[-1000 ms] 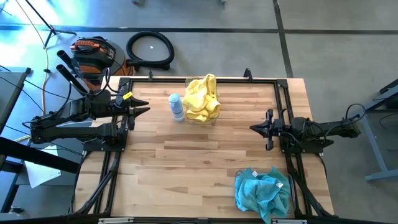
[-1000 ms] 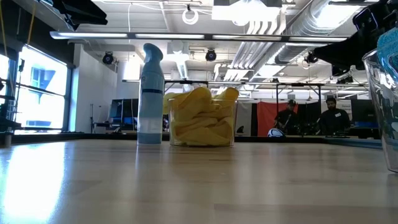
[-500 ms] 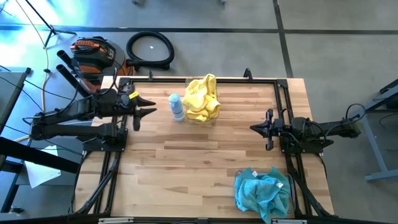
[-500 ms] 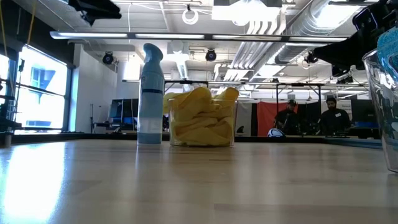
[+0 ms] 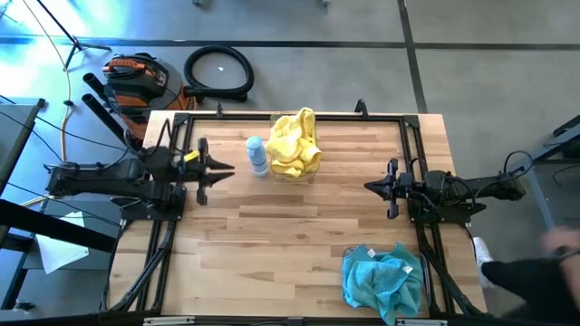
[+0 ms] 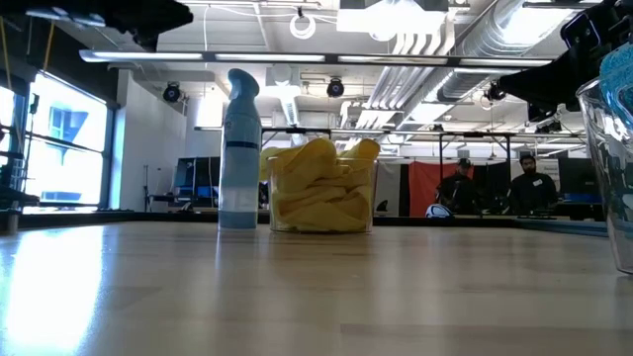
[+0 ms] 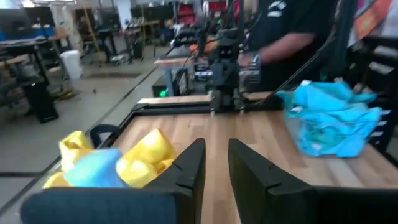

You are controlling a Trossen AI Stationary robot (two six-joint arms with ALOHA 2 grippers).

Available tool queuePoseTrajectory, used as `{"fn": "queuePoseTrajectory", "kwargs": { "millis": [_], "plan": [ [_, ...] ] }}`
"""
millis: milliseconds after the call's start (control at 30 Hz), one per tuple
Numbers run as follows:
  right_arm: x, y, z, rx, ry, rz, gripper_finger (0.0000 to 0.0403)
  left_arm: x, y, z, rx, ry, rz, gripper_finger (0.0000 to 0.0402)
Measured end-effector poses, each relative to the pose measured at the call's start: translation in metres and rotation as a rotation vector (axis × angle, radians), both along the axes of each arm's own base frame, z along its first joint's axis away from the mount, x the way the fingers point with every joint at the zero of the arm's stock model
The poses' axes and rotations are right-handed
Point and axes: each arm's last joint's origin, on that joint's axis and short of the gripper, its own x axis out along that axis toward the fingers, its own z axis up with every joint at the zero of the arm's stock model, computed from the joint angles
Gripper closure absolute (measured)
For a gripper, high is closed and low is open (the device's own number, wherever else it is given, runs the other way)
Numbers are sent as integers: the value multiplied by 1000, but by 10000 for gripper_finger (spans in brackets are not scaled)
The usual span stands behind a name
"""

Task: Sort microfiber towel by color & place in baskets
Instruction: Return to Home Position

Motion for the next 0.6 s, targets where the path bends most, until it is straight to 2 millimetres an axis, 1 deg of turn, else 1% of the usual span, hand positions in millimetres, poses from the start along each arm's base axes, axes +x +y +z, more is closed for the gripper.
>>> {"fn": "queuePoseTrajectory", "kwargs": {
  "millis": [100, 233, 300, 367, 600],
  "plan": [
    [0, 0, 0, 0, 0, 0, 402, -7, -4, -20, -21, -48, -36, 358],
    [0, 0, 0, 0, 0, 0, 402, -17, -7, -38, -20, -119, -88, 377],
    [0, 0, 0, 0, 0, -1, 402, -22, -9, -44, -6, -156, -119, 392],
    [0, 0, 0, 0, 0, -1, 402, -27, -10, -51, 13, -178, -158, 399],
    [0, 0, 0, 0, 0, 0, 402, -40, -10, -68, 47, -286, -170, 401]
  ]
}}
